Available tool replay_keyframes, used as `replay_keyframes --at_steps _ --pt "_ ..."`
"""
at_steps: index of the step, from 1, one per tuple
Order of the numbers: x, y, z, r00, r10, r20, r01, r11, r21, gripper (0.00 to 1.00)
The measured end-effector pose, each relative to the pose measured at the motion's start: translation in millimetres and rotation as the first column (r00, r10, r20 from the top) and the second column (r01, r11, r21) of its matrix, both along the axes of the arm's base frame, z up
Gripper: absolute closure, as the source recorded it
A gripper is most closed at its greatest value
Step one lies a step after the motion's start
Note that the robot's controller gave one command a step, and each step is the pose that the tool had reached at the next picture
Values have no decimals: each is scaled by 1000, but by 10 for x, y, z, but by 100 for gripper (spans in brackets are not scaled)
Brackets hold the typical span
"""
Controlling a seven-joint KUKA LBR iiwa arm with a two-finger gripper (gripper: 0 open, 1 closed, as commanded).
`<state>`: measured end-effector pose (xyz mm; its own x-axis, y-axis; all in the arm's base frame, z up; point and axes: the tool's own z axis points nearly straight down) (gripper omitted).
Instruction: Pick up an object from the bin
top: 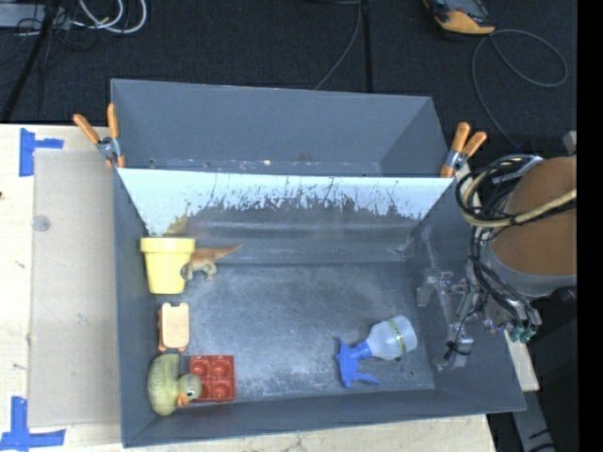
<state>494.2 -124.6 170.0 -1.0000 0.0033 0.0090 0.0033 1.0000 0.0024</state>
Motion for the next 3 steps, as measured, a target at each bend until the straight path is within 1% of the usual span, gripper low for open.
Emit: replay_keyframes --at_steps 1,2,3 --pt "16 3 43 1000 4 7 -4 1000 -2 0" --pt "-58 200 -379 998 69 8 -69 998 -2 0" --pt "-47 306 -674 978 208 3 -208 978 1 0"
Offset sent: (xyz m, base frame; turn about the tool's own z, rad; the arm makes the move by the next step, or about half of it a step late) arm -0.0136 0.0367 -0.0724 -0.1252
